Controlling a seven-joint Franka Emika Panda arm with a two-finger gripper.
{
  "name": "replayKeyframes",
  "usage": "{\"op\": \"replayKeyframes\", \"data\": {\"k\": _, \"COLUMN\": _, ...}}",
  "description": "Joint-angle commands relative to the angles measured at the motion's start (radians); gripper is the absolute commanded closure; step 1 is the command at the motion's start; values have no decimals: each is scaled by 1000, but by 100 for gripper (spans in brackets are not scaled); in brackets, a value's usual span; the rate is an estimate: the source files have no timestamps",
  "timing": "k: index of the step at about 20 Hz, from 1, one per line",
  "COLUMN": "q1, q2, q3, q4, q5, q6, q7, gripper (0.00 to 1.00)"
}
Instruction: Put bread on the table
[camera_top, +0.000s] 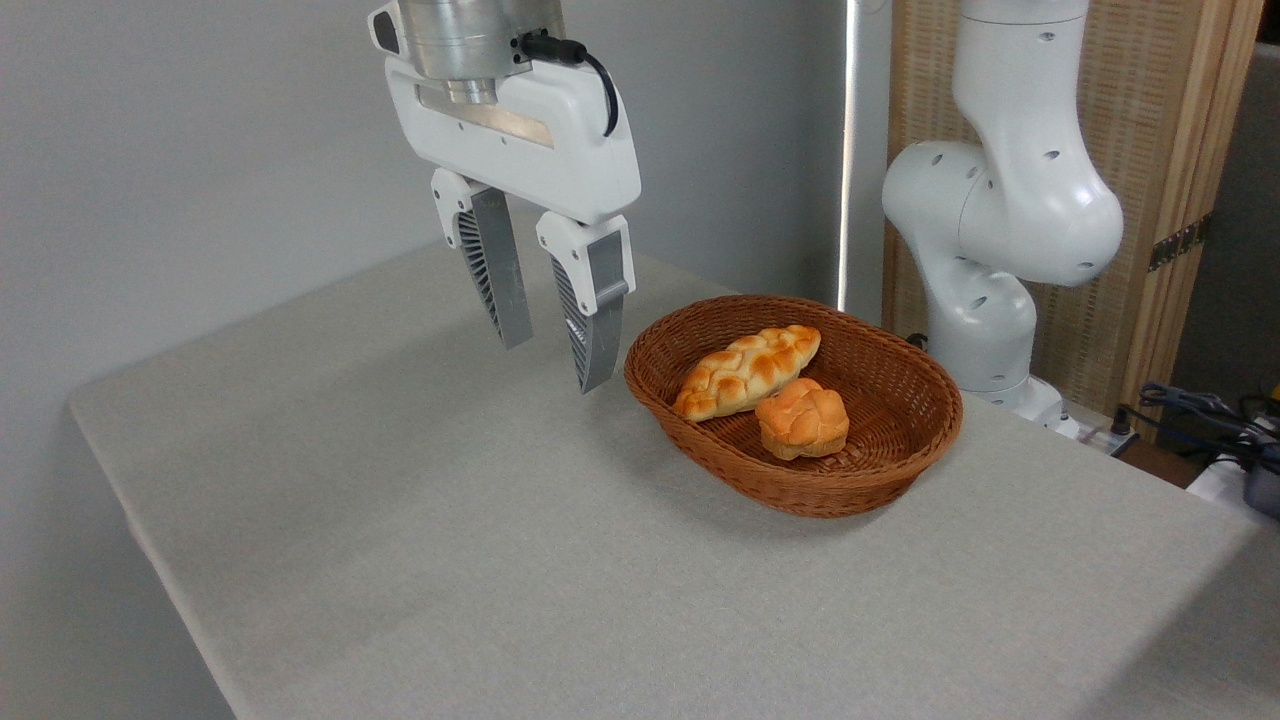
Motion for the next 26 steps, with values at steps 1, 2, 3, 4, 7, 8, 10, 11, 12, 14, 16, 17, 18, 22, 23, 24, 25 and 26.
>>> {"op": "replayKeyframes", "data": {"k": 1, "q1": -2, "q2": 8, "q3": 8, "q4": 14, "q5": -8, "q6": -13, "q7": 10, "gripper": 0}}
{"op": "replayKeyframes", "data": {"k": 2, "q1": -2, "q2": 6, "q3": 8, "q4": 12, "q5": -8, "q6": -14, "q7": 10, "gripper": 0}}
{"op": "replayKeyframes", "data": {"k": 3, "q1": -2, "q2": 5, "q3": 8, "q4": 12, "q5": -8, "q6": -16, "q7": 10, "gripper": 0}}
{"op": "replayKeyframes", "data": {"k": 4, "q1": -2, "q2": 3, "q3": 8, "q4": 9, "q5": -8, "q6": -16, "q7": 10, "gripper": 0}}
{"op": "replayKeyframes", "data": {"k": 7, "q1": -2, "q2": 3, "q3": 8, "q4": 9, "q5": -8, "q6": -16, "q7": 10, "gripper": 0}}
{"op": "replayKeyframes", "data": {"k": 8, "q1": -2, "q2": 2, "q3": 8, "q4": 9, "q5": -8, "q6": -17, "q7": 10, "gripper": 0}}
{"op": "replayKeyframes", "data": {"k": 10, "q1": -6, "q2": 0, "q3": 8, "q4": 6, "q5": -8, "q6": -39, "q7": 10, "gripper": 0}}
{"op": "replayKeyframes", "data": {"k": 11, "q1": -7, "q2": -11, "q3": 5, "q4": -12, "q5": -8, "q6": -39, "q7": 10, "gripper": 0}}
{"op": "replayKeyframes", "data": {"k": 12, "q1": -7, "q2": -34, "q3": 6, "q4": -35, "q5": -8, "q6": -36, "q7": 10, "gripper": 0}}
{"op": "replayKeyframes", "data": {"k": 14, "q1": -10, "q2": -57, "q3": 6, "q4": -73, "q5": -8, "q6": -31, "q7": 10, "gripper": 0}}
{"op": "replayKeyframes", "data": {"k": 16, "q1": -10, "q2": -135, "q3": 8, "q4": -173, "q5": -8, "q6": 1, "q7": 13, "gripper": 0}}
{"op": "replayKeyframes", "data": {"k": 17, "q1": -10, "q2": -216, "q3": 9, "q4": -281, "q5": -8, "q6": 44, "q7": 19, "gripper": 0}}
{"op": "replayKeyframes", "data": {"k": 18, "q1": -21, "q2": -276, "q3": 9, "q4": -361, "q5": -7, "q6": 76, "q7": 20, "gripper": 0}}
{"op": "replayKeyframes", "data": {"k": 22, "q1": -41, "q2": -454, "q3": 11, "q4": -613, "q5": 0, "q6": 102, "q7": 45, "gripper": 0}}
{"op": "replayKeyframes", "data": {"k": 23, "q1": -41, "q2": -477, "q3": 11, "q4": -648, "q5": 3, "q6": 98, "q7": 65, "gripper": 0}}
{"op": "replayKeyframes", "data": {"k": 24, "q1": -41, "q2": -494, "q3": 11, "q4": -681, "q5": 7, "q6": 96, "q7": 88, "gripper": 0}}
{"op": "replayKeyframes", "data": {"k": 25, "q1": -42, "q2": -503, "q3": 12, "q4": -707, "q5": 7, "q6": 95, "q7": 99, "gripper": 0}}
{"op": "replayKeyframes", "data": {"k": 26, "q1": -42, "q2": -506, "q3": 29, "q4": -728, "q5": 9, "q6": 93, "q7": 99, "gripper": 0}}
